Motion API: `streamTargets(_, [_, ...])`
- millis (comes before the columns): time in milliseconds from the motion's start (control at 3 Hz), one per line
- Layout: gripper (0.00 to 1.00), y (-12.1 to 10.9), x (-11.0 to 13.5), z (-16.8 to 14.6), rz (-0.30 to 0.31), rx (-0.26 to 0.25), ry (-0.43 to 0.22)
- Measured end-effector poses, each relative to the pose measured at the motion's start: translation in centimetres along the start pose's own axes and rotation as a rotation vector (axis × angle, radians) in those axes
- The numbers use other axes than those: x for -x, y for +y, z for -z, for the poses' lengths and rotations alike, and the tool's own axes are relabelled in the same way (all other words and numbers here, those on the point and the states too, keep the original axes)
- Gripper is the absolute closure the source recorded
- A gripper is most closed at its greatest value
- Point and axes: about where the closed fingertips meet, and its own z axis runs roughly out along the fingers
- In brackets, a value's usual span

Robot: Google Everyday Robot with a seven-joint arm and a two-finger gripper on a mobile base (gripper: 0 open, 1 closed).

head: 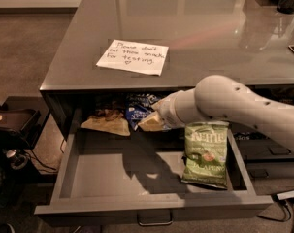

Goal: Pick blue chip bag from top drawer and place on counter

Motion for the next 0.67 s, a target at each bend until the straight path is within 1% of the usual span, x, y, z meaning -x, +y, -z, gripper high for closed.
streamTargets(333, [1.0, 1.5, 2.2, 5.1, 0.026, 0.102, -0.096])
streamTargets(667, [1.0, 2.5, 2.5, 9.3, 0.127, 0.177, -0.127])
